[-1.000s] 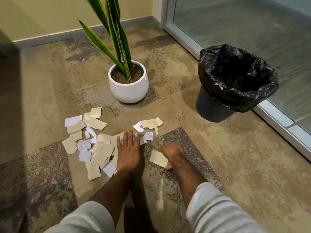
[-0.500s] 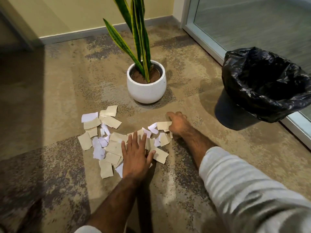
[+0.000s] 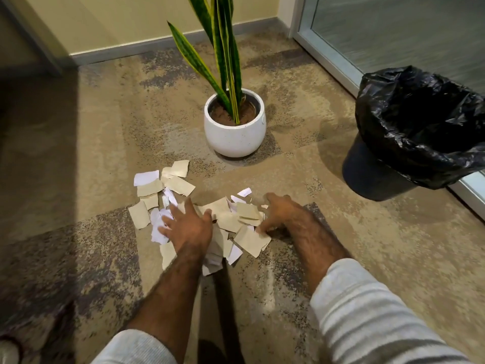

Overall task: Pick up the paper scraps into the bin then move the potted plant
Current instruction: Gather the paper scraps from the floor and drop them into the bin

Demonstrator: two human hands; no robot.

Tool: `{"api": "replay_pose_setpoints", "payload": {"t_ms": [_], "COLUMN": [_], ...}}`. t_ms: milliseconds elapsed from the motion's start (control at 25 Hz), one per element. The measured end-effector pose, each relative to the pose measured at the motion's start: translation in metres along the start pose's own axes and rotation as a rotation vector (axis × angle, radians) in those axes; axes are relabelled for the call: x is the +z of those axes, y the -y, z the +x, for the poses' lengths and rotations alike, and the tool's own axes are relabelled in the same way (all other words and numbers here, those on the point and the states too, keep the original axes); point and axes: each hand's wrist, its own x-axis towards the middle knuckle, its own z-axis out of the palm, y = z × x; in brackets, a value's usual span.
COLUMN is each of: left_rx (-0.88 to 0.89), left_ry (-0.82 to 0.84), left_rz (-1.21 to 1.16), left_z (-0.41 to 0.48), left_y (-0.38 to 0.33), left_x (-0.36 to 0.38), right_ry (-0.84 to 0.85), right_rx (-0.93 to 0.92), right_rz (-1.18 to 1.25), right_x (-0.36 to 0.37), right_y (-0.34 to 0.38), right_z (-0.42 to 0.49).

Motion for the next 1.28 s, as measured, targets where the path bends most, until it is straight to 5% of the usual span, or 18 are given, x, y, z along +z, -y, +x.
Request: {"api": "replay_pose_setpoints", "payload": {"t_ms": [160, 440, 640, 960, 1280], "left_rx": [-0.111, 0.121, 0.203, 0.072, 0.106], "left_ry": [0.177, 0.164, 0.242, 0.268, 0.251], "left_rz": [-0.020, -0.285, -0.499, -0.729, -0.874], "left_z": [0.001, 0.005, -0.007, -0.009, -0.008], "left_y": [0.009, 0.000, -0.009, -0.022, -0.057], "left_x": [0.003, -0.001, 0.002, -0.012, -0.047], "right_ry": [0.020, -0.016, -0.028, -0.005, 0.046], "right_rx": [-0.066, -0.152, -0.183, -0.221, -0.224], "right_rz": [-0.073, -0.033, 0.241, 0.640, 0.777], "right_x": [0.028, 0.052, 0.061, 0.050, -0.018], "right_y": [0.020, 0.042, 0.050, 0.052, 0.065], "right_z": [-0.010, 0.000, 0.005, 0.007, -0.011]}}
